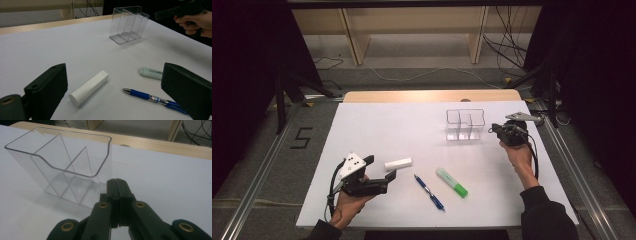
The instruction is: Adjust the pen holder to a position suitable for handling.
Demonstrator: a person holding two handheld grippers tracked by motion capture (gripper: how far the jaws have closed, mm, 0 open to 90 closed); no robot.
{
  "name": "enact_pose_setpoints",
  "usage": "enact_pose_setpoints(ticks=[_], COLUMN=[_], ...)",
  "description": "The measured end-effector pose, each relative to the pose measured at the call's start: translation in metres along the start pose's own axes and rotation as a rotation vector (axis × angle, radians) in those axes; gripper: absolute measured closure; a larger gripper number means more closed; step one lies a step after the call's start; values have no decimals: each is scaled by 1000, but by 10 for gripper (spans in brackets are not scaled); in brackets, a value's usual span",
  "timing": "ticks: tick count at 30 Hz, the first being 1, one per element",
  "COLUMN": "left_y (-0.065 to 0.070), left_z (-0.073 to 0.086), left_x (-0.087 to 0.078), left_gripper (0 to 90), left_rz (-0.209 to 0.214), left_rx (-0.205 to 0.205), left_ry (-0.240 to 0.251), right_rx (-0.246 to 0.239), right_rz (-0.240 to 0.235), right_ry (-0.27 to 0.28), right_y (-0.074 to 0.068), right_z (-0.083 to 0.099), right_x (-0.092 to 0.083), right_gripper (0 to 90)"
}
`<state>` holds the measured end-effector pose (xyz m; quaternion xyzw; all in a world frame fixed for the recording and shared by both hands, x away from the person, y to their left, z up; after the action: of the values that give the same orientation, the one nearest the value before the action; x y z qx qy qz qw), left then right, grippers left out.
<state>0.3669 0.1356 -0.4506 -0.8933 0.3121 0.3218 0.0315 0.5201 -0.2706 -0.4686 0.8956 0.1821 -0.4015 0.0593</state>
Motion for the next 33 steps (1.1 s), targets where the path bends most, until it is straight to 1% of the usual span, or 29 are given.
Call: enact_pose_setpoints(ticks=[3,4,7,8,12,17,19,20,21,25,28,30,33], left_y=[0,0,0,0,-1,-1,-2,-2,-2,-1,-2,-2,-2], left_z=[0,0,0,0,0,0,0,0,0,0,0,0,0], left_x=[0,0,0,0,-1,0,-1,-1,-1,-1,-1,-1,-1], left_gripper=[63,63,63,63,63,63,63,63,63,63,63,63,63], left_rz=[0,0,-1,-2,-4,-3,-6,-6,-6,-6,-5,-6,-6], left_rx=[1,-1,-1,-1,-1,-8,-4,-4,-4,-5,-5,-7,-3], left_ry=[-1,0,0,0,0,1,-2,-2,-2,-1,0,3,-2], right_rx=[4,14,24,18,36,27,23,14,14,2,-5,-10,-6], right_rz=[5,6,4,3,-15,-6,-16,-14,-14,-36,-39,-28,-32], right_ry=[-2,-2,-5,-7,-21,-43,-49,-63,-63,-78,-80,-85,-88], right_y=[4,7,9,10,11,13,12,11,11,5,2,1,1], right_z=[-3,-5,-6,-7,-8,-13,-16,-18,-18,-21,-23,-23,-23], right_x=[6,9,12,13,19,27,30,33,33,41,43,43,44], right_gripper=[900,900,900,900,900,900,900,900,900,900,900,900,900])
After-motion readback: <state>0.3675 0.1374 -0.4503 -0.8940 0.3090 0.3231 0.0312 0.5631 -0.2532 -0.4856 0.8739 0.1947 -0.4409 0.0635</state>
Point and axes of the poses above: each handheld gripper's, and its own axes: x roughly forward along the jaws, z roughly out of its underside, y roughly to its right, the point moved 6 cm from there along x, roughly forward along the jaws, and after that the axes turned 15 degrees about -y, right-handed, at the moved point
